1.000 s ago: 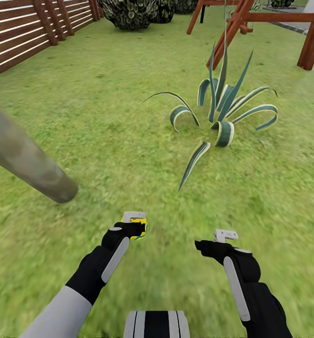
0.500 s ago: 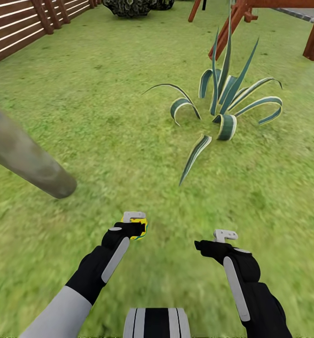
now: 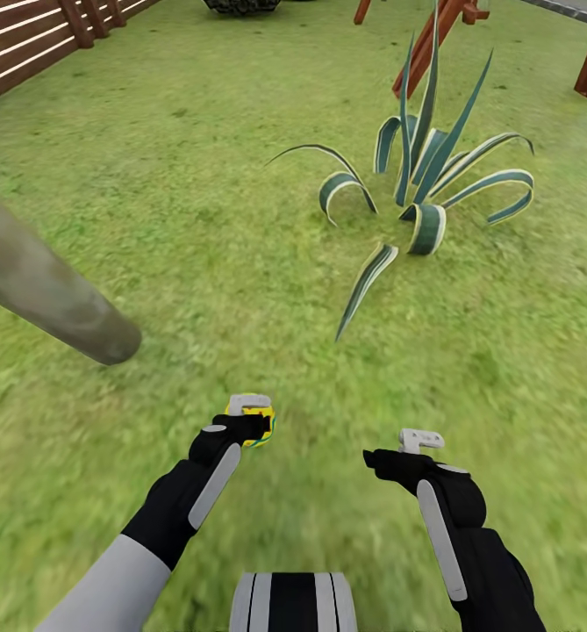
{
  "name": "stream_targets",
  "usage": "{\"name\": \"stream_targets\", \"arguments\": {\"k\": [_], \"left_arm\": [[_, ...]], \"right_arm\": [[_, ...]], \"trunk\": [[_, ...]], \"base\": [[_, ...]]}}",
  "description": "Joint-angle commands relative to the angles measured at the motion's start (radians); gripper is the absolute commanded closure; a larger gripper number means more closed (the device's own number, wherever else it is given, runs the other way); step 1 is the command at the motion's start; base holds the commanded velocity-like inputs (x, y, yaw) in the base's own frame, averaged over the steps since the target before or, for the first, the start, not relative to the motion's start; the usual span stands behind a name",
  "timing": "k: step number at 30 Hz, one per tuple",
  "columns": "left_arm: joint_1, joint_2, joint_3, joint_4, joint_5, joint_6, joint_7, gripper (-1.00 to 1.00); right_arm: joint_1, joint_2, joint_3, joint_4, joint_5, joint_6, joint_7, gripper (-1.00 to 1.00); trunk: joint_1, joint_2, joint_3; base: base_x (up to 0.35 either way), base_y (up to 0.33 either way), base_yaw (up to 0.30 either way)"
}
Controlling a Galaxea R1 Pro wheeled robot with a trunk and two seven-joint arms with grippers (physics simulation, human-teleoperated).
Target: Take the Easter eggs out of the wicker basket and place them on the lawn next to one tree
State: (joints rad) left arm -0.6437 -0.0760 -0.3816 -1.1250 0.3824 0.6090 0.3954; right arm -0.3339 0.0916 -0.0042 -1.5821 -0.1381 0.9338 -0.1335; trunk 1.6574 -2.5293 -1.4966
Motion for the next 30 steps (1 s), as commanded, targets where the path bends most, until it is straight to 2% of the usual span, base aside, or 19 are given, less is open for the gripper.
{"name": "stream_targets", "arguments": {"k": [1, 3, 12, 14, 30], "left_arm": [[-0.001, 0.001, -0.002, -0.001, 0.010, 0.002, 0.010, 1.00], [-0.001, 0.001, -0.002, -0.001, 0.010, 0.000, 0.010, 1.00], [-0.001, 0.001, -0.002, -0.001, 0.010, -0.004, 0.010, 1.00], [-0.001, 0.001, -0.002, -0.001, 0.010, -0.004, 0.010, 1.00], [-0.001, 0.001, -0.002, -0.002, 0.010, -0.004, 0.010, 1.00]], "right_arm": [[0.000, 0.000, 0.000, -0.001, -0.011, 0.003, -0.009, -1.00], [0.000, 0.000, 0.000, -0.001, -0.011, 0.003, -0.009, -1.00], [0.000, 0.000, 0.000, -0.001, -0.011, 0.003, -0.009, -1.00], [0.000, 0.000, 0.000, -0.001, -0.011, 0.002, -0.009, -1.00], [0.000, 0.000, 0.001, -0.001, -0.011, 0.002, -0.009, -1.00]], "trunk": [[0.000, -0.001, -0.005], [0.001, -0.001, -0.012], [0.001, -0.001, -0.012], [0.002, -0.001, -0.020], [0.002, -0.002, -0.024]], "base": [[0.000, 0.000, 0.000], [0.000, 0.000, 0.000], [0.000, 0.000, 0.000], [0.000, 0.000, 0.000], [0.000, 0.000, 0.000]]}}
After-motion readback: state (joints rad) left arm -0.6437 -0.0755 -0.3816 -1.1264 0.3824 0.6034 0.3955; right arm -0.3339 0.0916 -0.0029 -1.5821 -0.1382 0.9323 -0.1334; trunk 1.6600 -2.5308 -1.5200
